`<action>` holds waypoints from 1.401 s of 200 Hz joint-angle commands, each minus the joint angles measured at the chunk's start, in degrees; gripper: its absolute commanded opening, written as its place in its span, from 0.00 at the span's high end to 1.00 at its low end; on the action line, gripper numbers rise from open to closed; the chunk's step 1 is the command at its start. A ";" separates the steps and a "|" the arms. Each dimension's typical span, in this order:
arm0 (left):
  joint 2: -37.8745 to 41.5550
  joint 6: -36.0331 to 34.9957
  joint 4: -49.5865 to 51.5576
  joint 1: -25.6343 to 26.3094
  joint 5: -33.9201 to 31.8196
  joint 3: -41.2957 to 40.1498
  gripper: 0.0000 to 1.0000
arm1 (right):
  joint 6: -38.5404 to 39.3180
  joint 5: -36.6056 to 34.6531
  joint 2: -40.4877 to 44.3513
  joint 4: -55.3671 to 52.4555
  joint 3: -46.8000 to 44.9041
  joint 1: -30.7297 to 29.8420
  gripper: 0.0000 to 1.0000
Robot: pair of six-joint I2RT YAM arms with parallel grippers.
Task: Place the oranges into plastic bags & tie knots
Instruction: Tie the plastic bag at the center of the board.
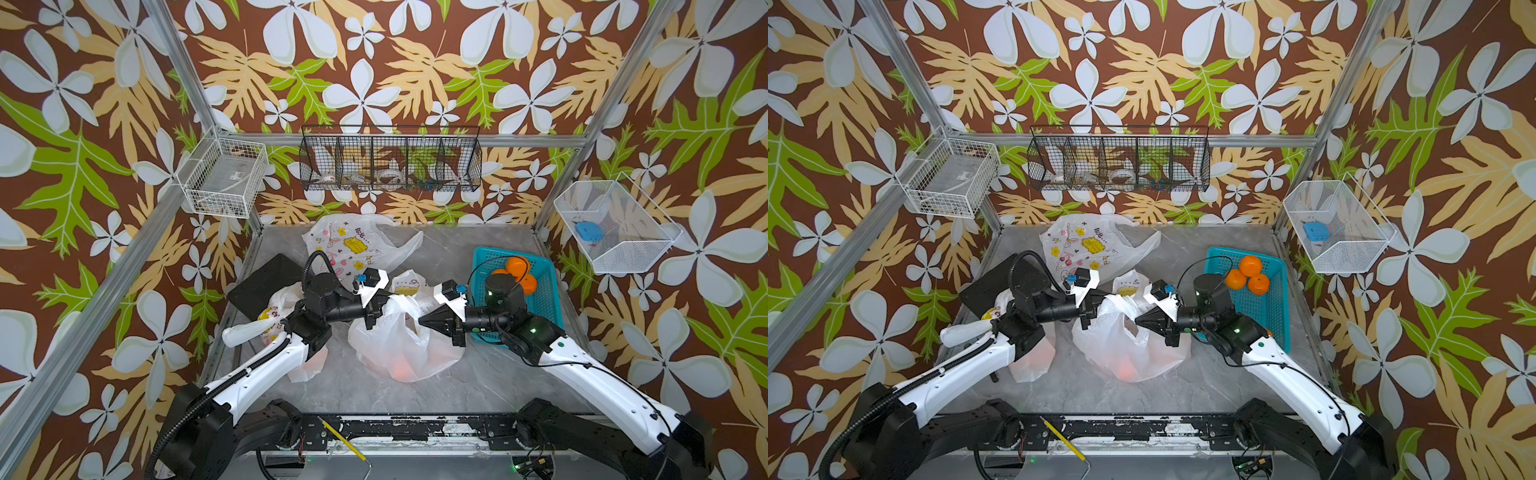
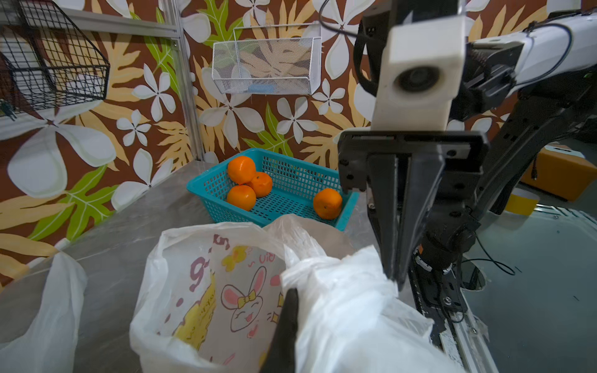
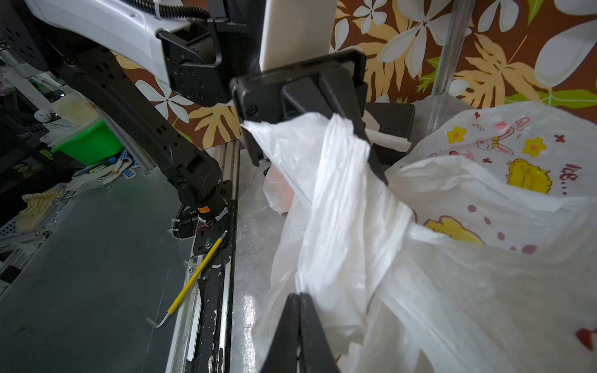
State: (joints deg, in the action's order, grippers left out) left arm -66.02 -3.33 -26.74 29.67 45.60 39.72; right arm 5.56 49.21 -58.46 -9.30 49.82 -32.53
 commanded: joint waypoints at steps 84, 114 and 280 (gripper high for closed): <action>1.48 -2.75 -2.79 -0.14 0.45 -1.14 1.00 | 8.39 -2.01 -8.41 -11.13 21.52 5.60 0.56; 2.02 -2.93 -2.62 -0.14 0.11 -1.40 1.00 | 9.05 1.44 -10.16 -11.93 20.05 5.27 0.54; 2.22 -4.31 -0.79 -0.14 2.17 -0.72 1.00 | 10.22 -10.12 -14.72 -5.37 13.29 -1.66 0.31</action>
State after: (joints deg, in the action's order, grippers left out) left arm -64.07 -7.44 -26.72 29.65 46.48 38.61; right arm 12.32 42.74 -73.47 -15.14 61.71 -34.09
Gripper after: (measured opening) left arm 0.050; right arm 0.683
